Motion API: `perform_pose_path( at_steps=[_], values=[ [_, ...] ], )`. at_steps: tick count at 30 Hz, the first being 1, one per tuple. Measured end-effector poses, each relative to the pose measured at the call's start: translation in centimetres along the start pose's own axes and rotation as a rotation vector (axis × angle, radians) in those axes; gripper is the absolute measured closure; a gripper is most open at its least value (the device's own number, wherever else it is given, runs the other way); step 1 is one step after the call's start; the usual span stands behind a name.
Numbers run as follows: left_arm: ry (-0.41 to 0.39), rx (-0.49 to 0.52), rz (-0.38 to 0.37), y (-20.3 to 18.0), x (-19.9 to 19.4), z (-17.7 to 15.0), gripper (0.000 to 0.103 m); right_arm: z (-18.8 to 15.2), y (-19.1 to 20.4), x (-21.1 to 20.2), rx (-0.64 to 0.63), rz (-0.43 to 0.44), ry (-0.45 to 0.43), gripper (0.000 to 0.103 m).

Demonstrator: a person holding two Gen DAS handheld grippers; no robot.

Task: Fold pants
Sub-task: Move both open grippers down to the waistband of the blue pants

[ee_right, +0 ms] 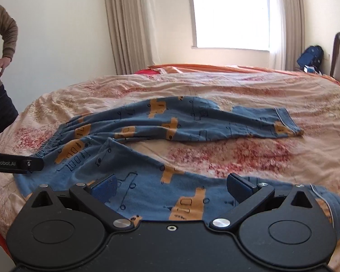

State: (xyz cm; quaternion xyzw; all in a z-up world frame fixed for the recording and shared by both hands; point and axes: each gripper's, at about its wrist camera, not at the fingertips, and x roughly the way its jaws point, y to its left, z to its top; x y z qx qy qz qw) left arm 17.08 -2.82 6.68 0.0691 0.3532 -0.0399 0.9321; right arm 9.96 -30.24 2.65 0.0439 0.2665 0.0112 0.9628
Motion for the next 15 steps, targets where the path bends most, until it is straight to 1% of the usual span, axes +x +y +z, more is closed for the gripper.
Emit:
perform_pose_path(
  at_steps=[2,3,5,6,8,11,13,15],
  values=[
    [-0.046,0.033,0.017,0.8,1.3,1.4,0.000,1.1,-0.3,1.2,-0.098,0.001,-0.039,0.000],
    [-0.064,0.050,0.014,1.2,2.0,2.1,0.000,1.6,-0.6,1.8,-0.136,0.007,-0.050,0.000],
    [-0.083,0.087,-0.002,2.1,3.5,3.5,0.000,2.6,-1.4,3.3,-0.178,0.047,-0.066,0.000],
    [-0.088,0.116,-0.005,2.5,4.7,4.3,0.000,3.3,-2.0,4.3,-0.197,0.071,-0.060,0.000],
    [-0.082,0.167,0.012,2.9,7.1,5.9,0.000,4.6,-3.0,6.1,-0.230,0.126,-0.037,0.000],
    [-0.064,0.231,0.043,3.5,11.0,8.3,0.000,7.4,-4.7,10.0,-0.246,0.229,-0.007,0.000],
    [-0.023,0.227,0.023,4.3,14.1,10.1,0.000,9.2,-5.6,13.1,-0.273,0.278,0.040,0.000],
    [0.020,0.195,-0.013,5.3,17.2,11.6,0.000,11.2,-6.2,16.4,-0.310,0.304,0.108,0.000]
  ],
)
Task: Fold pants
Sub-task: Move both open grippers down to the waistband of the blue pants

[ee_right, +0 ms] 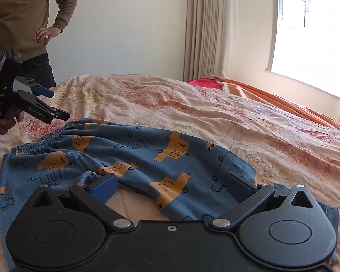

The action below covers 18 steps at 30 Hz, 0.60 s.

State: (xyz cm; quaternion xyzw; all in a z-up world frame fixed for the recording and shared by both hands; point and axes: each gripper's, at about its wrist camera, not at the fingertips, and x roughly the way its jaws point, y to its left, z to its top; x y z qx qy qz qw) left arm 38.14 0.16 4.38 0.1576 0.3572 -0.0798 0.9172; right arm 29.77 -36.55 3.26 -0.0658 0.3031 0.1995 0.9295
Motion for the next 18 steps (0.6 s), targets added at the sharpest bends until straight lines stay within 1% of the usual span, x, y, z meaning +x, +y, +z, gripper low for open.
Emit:
perform_pose_path(
  at_steps=[1,3,5,8,10,12,14,16,18],
  values=[
    [0.013,-0.011,-0.015,0.4,1.2,0.5,0.000,0.8,-1.0,1.3,-0.014,0.017,0.022,0.000],
    [0.026,-0.023,-0.046,1.3,3.0,0.9,0.000,1.8,-2.4,3.1,-0.032,0.025,0.017,0.000],
    [0.028,-0.015,-0.077,1.8,4.0,1.1,0.000,2.7,-3.5,4.7,-0.051,0.046,0.012,0.001],
    [0.053,0.036,-0.135,2.4,5.2,1.6,0.000,4.1,-4.7,7.1,-0.083,0.097,0.044,0.001],
    [0.073,0.076,-0.161,2.6,5.7,1.7,0.000,4.8,-5.4,8.4,-0.091,0.108,0.073,0.002],
    [0.117,0.120,-0.181,2.6,6.5,2.1,0.001,5.5,-5.8,9.6,-0.109,0.121,0.102,0.007],
    [0.150,0.133,-0.201,2.4,7.1,2.6,0.002,5.8,-6.3,10.3,-0.120,0.117,0.120,0.016],
    [0.144,0.143,-0.237,1.9,7.3,3.1,0.006,5.9,-6.9,10.8,-0.131,0.129,0.138,0.021],
    [0.119,0.153,-0.283,1.0,7.5,3.8,0.006,5.7,-7.6,10.7,-0.137,0.135,0.144,0.024]
  ],
)
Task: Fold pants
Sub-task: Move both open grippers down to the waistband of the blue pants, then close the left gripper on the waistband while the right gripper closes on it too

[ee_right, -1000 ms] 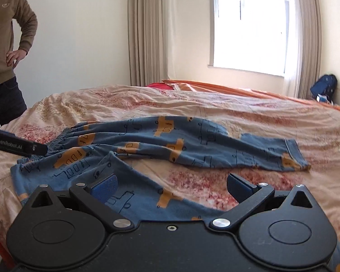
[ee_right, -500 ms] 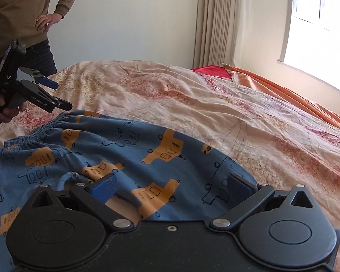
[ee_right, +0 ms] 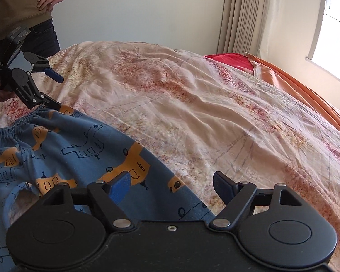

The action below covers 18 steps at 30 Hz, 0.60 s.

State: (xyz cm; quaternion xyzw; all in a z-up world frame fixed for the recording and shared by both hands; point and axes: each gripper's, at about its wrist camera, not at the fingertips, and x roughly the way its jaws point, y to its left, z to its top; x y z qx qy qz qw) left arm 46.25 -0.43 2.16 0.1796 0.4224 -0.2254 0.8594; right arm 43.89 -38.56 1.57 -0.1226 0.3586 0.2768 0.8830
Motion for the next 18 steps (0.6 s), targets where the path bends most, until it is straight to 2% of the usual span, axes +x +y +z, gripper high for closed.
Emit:
perform_pose_path(
  at_steps=[4,8,13,18],
  values=[
    [-0.001,-0.019,-0.064,-0.9,1.8,1.4,0.019,-1.2,-1.8,-0.7,0.028,0.000,0.013,0.031],
    [-0.016,-0.053,-0.135,-2.0,3.2,2.8,0.022,-2.6,-3.7,-1.6,0.047,-0.002,0.021,0.033],
    [-0.025,-0.023,-0.170,-4.8,4.7,4.5,0.024,-4.6,-6.8,-2.8,0.104,-0.036,0.029,0.034],
    [0.006,0.020,-0.184,-7.6,6.8,5.0,0.028,-6.1,-7.8,-1.7,0.144,0.041,0.050,0.040]
  ],
)
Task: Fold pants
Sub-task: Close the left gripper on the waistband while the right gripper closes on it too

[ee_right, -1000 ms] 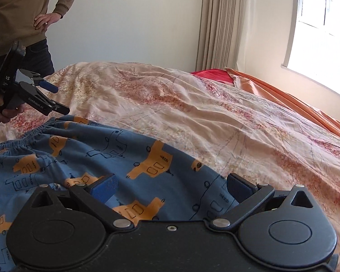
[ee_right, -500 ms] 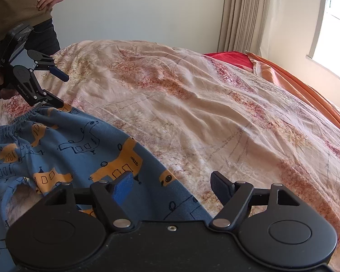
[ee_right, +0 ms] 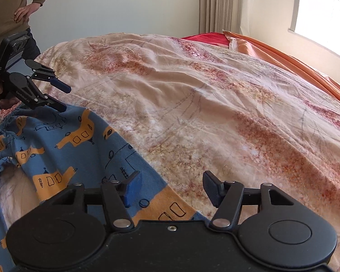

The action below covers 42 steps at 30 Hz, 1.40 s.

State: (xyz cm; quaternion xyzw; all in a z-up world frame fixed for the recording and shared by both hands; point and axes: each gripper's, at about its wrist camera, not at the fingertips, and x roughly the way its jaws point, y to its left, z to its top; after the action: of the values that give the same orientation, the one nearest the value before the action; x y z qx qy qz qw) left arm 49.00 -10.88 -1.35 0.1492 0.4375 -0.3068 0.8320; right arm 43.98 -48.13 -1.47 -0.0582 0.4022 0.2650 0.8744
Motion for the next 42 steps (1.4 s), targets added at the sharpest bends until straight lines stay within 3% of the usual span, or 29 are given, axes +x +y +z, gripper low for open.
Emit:
perform_pose_path(
  at_steps=[2,4,7,9,12,14,24,26,28,29,32,35,39,42],
  values=[
    [0.015,0.002,-0.003,-0.5,0.7,0.2,0.035,-0.2,0.3,0.9,-0.012,0.029,0.009,0.042],
    [0.041,0.017,0.013,-1.1,1.2,0.3,0.063,-0.2,0.6,2.3,-0.016,0.051,0.039,0.042],
    [0.071,0.054,0.001,-1.9,1.1,0.3,0.079,-0.6,0.8,2.8,-0.023,0.058,0.050,0.055],
    [0.062,0.082,-0.032,-2.3,0.5,0.3,0.079,-0.7,1.0,2.4,-0.033,0.070,0.050,0.063],
    [0.056,0.079,-0.025,-1.9,0.2,0.3,0.043,-1.1,1.0,1.8,-0.040,0.055,0.054,0.069],
    [0.081,0.064,-0.019,-1.3,0.6,0.4,0.042,-1.3,1.1,1.5,-0.038,0.036,0.055,0.074],
    [0.166,0.047,-0.025,1.2,-0.3,-1.1,0.034,-1.9,1.6,1.0,-0.047,-0.020,0.048,0.074],
    [0.185,0.037,0.014,1.2,0.2,-1.6,0.050,-2.0,1.7,1.3,-0.042,-0.029,0.049,0.074],
    [0.187,0.050,0.053,0.6,0.5,-1.9,0.090,-2.2,2.2,1.9,-0.049,-0.058,0.056,0.078],
    [0.176,0.058,0.067,0.1,0.5,-2.1,0.100,-2.3,2.5,2.0,-0.055,-0.074,0.055,0.086],
    [0.136,0.101,0.140,-1.5,-0.3,-2.2,0.103,-2.4,3.5,1.6,-0.076,-0.130,0.034,0.101],
    [0.048,0.146,0.253,-2.4,-2.2,-1.9,0.103,-1.8,4.3,0.5,-0.094,-0.182,-0.006,0.103],
    [-0.026,0.135,0.306,-1.9,-3.6,-0.6,0.103,-0.1,4.2,-0.6,-0.108,-0.259,-0.069,0.103],
    [-0.027,0.127,0.321,-1.5,-2.6,-0.1,0.103,1.0,3.9,-0.1,-0.111,-0.288,-0.104,0.103]
  ],
)
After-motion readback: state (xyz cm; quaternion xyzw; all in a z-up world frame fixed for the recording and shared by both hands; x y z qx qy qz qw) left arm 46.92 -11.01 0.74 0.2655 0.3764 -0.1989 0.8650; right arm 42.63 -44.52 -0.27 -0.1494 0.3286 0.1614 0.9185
